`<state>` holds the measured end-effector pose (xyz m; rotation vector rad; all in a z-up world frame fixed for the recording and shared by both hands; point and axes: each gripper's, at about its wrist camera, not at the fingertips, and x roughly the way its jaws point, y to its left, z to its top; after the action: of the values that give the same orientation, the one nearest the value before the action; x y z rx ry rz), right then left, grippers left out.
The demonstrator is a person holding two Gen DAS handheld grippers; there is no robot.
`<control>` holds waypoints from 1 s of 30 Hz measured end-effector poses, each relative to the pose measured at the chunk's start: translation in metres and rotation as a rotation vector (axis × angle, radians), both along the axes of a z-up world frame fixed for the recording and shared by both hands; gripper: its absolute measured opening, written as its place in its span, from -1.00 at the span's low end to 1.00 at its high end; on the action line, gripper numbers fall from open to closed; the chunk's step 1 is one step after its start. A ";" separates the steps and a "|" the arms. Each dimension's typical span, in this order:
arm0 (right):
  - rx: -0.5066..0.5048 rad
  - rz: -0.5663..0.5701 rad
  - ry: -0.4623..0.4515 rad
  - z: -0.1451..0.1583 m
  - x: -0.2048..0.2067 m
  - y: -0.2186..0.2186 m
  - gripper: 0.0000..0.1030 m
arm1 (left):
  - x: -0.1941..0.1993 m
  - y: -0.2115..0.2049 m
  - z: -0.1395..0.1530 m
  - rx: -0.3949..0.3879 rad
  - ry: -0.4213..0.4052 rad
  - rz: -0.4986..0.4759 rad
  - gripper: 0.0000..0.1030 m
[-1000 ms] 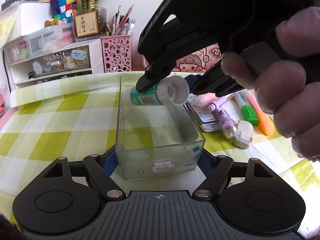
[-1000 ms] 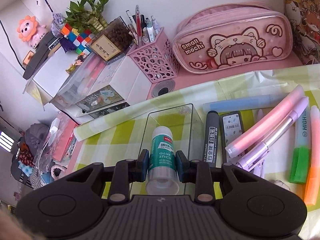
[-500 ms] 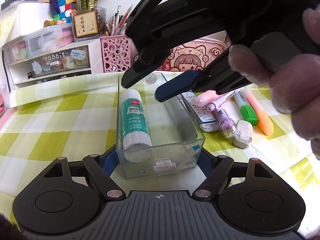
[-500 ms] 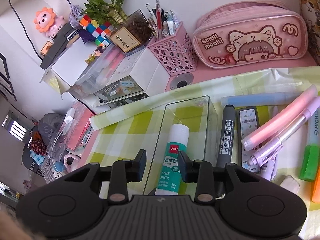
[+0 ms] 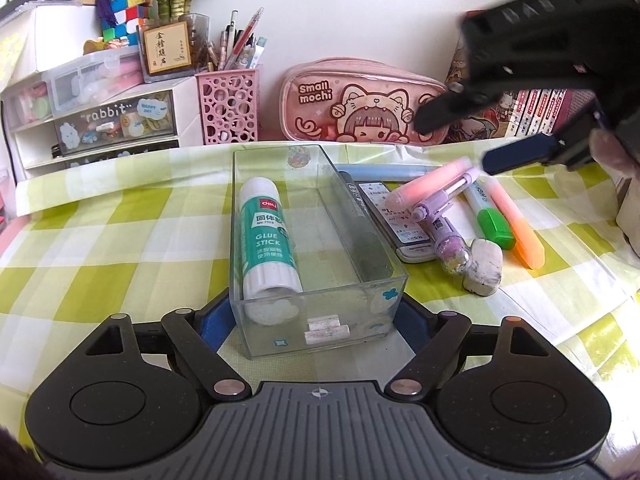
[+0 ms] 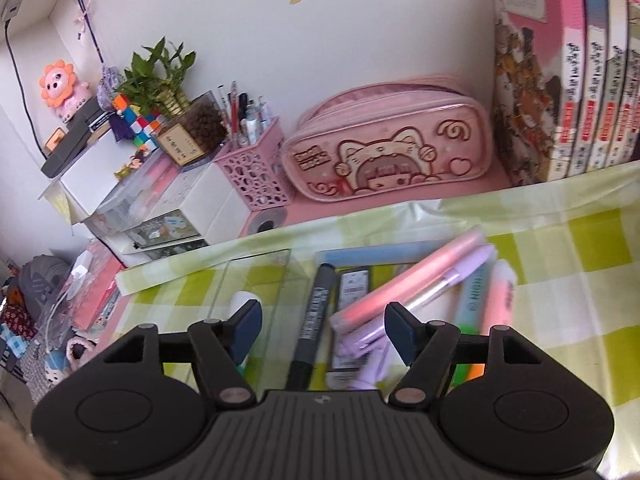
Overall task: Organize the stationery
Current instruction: 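Open the right gripper and withdraw it from the box, then reach the right gripper to the purple pen and grasp it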
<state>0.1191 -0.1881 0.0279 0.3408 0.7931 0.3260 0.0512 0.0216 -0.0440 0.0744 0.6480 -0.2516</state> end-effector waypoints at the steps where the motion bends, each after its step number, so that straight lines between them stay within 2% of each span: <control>1: -0.004 -0.016 0.001 -0.002 -0.001 -0.006 0.36 | 0.000 0.000 0.000 0.000 0.000 -0.001 0.56; 7: 0.015 -0.056 0.034 -0.019 0.003 -0.028 0.36 | 0.001 0.000 0.000 0.000 0.000 -0.001 0.56; 12: 0.092 -0.053 0.046 -0.030 0.010 -0.035 0.36 | 0.001 0.000 0.000 0.000 0.000 -0.002 0.57; 16: 0.243 -0.068 0.079 -0.045 0.021 -0.042 -0.06 | 0.001 0.001 0.000 0.000 0.000 -0.002 0.57; 21: 0.363 -0.123 0.138 -0.067 0.026 -0.052 -0.19 | 0.001 0.001 0.000 0.000 0.000 -0.002 0.57; 25: 0.459 -0.132 0.129 -0.077 0.027 -0.058 -0.28 | 0.001 0.000 0.000 0.000 0.000 -0.002 0.57; 30: 0.499 -0.165 0.111 -0.084 0.025 -0.062 -0.53 | 0.001 0.000 0.000 0.000 0.000 -0.002 0.57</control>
<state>0.1436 -0.2496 -0.0559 0.8937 0.7807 0.3501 0.0520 0.0216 -0.0439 0.0750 0.6478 -0.2531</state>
